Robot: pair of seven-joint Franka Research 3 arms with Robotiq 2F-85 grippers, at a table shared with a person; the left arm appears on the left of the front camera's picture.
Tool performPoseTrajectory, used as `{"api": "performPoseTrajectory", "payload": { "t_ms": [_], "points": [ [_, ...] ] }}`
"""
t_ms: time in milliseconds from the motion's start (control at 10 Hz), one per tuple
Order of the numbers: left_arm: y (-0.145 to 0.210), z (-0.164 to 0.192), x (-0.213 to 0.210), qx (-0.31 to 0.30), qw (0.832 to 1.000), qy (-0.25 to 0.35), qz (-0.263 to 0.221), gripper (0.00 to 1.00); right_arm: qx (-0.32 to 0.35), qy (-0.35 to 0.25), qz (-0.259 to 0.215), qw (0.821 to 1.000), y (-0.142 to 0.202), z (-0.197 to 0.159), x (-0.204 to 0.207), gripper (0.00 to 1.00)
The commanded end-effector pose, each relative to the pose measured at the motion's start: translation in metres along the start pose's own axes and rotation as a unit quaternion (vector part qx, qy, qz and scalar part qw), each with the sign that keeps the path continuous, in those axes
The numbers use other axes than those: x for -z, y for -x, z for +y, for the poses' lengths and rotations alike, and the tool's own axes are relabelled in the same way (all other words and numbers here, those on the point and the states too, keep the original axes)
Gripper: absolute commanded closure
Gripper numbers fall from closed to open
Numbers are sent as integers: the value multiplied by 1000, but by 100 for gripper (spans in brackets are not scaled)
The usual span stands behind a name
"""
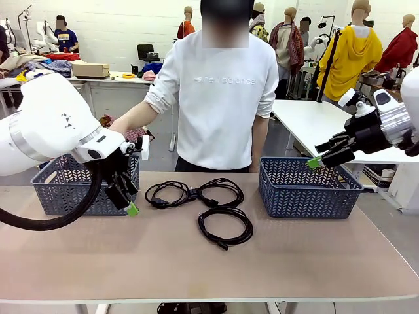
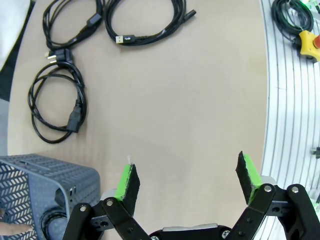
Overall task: Organize the cables according to human instructions.
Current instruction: Pick up a bundle of cables and place it in the basket indicated by the human.
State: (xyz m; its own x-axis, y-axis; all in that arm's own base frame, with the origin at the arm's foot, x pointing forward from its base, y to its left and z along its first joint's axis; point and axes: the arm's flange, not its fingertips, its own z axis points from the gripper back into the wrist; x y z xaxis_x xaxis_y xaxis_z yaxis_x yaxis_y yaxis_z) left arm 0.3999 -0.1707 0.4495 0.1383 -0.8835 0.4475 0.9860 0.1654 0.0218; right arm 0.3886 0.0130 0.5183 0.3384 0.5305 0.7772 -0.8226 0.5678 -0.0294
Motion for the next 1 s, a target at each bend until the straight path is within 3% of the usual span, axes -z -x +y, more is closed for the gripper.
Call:
{"api": "performPoseTrajectory", "payload": {
  "t_ms": [0,300,600,900],
  "points": [
    [1,0,-1,-1,1000,-1,0,0,1,-4,-11,1000,-1,0,1,0],
    [0,0,0,0,1000,0,0,0,1,-4,-11,1000,-1,0,1,0],
    [-48,32,10,64,996,-11,62,0,1,-4,-11,1000,-1,0,1,0],
    [-97,63,40,77,990,-3,119,0,1,-4,-11,1000,-1,0,1,0]
  ]
}}
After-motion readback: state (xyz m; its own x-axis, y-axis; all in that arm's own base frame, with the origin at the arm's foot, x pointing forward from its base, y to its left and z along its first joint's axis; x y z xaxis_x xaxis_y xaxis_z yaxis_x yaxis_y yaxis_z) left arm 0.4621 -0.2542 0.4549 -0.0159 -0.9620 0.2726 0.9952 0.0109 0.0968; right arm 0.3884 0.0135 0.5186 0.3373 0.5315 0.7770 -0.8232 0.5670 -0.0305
